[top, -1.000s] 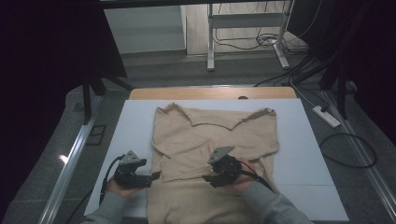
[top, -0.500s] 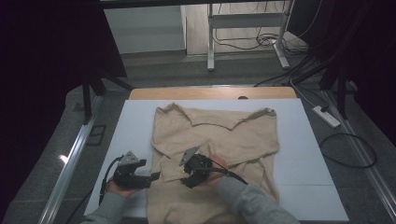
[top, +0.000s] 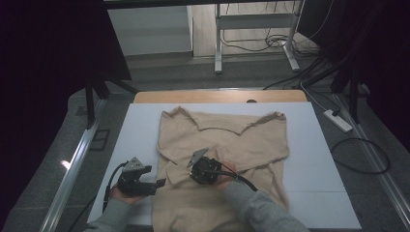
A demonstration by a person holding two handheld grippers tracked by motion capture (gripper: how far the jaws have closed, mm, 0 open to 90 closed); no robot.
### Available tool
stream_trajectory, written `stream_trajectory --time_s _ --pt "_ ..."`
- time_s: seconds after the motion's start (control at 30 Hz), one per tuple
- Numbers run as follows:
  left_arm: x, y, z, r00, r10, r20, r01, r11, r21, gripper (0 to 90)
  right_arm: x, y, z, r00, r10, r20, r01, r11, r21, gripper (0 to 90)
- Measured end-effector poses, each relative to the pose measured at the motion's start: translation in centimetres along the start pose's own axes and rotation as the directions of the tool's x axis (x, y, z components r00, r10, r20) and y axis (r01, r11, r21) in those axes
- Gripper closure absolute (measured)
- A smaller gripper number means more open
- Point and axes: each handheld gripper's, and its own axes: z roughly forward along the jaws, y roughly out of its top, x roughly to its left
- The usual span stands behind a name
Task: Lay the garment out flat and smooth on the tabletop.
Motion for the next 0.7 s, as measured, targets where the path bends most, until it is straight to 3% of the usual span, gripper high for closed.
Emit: stream_trajectory --time_s 0.23,0.47,0.7 --pt "0.1 0.0 0.0 1.0 -0.004 0.002 0.004 1.0 -0.002 18.1 -1.0 -0.6 -2.6 0.9977 0.067 0.007 -0.066 0.993 -0.098 79.9" --pt "0.1 -0.1 0.0 0.9999 -0.011 -0.005 0.011 0.9999 -0.002 18.0 -2.5 -2.0 -4.8 0.9907 0.125 0.052 -0.117 0.982 -0.146 80.9" --pt "0.1 0.0 0.1 0.9999 -0.013 -0.003 0.013 0.9999 -0.004 18.0 -4.0 -4.1 -7.5 0.9782 0.172 0.117 -0.149 0.972 -0.18 81.0"
